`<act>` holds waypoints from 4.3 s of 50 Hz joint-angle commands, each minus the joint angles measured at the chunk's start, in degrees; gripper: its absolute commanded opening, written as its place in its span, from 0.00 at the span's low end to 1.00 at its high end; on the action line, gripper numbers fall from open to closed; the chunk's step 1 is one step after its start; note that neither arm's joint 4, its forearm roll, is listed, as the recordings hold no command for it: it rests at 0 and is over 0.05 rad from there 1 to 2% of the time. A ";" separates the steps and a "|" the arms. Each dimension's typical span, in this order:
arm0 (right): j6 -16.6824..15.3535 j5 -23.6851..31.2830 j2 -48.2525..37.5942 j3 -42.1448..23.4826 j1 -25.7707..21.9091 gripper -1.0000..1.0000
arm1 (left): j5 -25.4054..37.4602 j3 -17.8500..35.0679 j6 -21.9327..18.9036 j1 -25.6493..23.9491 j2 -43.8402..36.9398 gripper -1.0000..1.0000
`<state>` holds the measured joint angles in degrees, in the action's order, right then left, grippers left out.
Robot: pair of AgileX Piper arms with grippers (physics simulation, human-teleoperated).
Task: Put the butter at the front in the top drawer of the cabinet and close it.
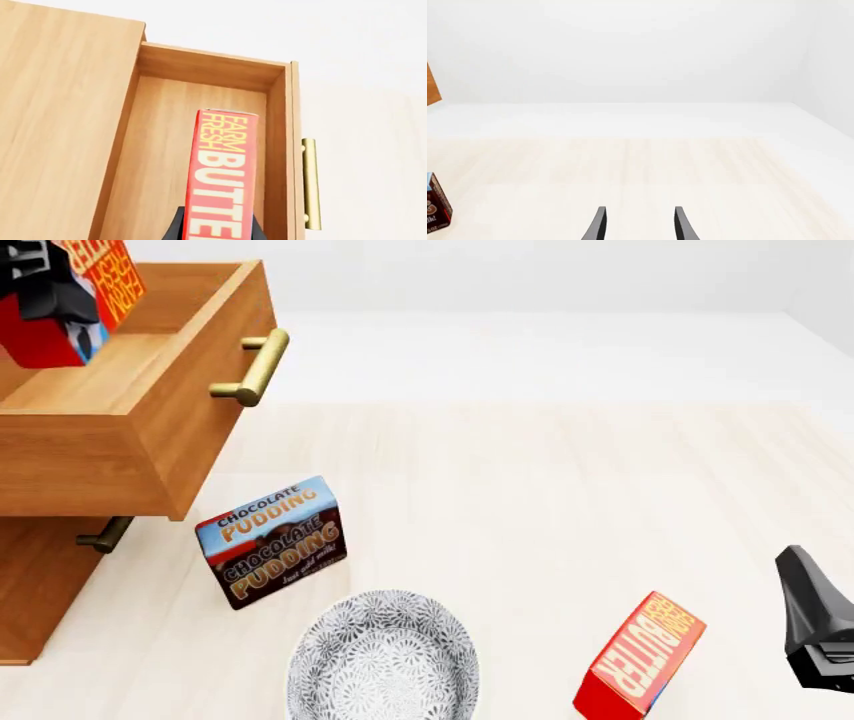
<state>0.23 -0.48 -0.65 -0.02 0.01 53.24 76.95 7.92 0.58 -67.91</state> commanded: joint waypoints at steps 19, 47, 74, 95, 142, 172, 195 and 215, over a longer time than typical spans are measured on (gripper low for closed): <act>-0.06 0.11 0.12 -0.02 0.00 1.00 | -4.18 -1.57 -1.68 0.86 -2.10 0.00; -0.06 0.11 0.12 -0.02 0.00 1.00 | -7.94 -4.39 -0.86 1.15 -4.79 0.00; -0.06 0.11 0.12 -0.02 -0.01 1.00 | -10.68 -7.46 -0.33 2.04 -5.27 0.00; -0.06 0.11 0.12 -0.02 0.00 1.00 | -12.85 -9.56 0.37 2.07 -5.57 0.00; -0.06 0.11 0.11 -0.02 0.00 1.00 | -13.32 -10.18 1.38 1.19 -5.80 1.00; -0.08 0.11 0.13 -0.02 -0.01 1.00 | -5.84 -5.33 0.50 0.02 -1.48 1.00; -0.06 0.11 0.13 -0.02 0.00 1.00 | 2.48 0.14 -3.66 -1.30 3.54 1.00; -0.02 0.11 0.08 -0.02 0.01 1.00 | 7.37 8.61 -7.17 -9.11 3.15 1.00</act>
<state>0.23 -0.48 -0.65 -0.02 0.01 58.67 81.61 2.25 -4.41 -64.20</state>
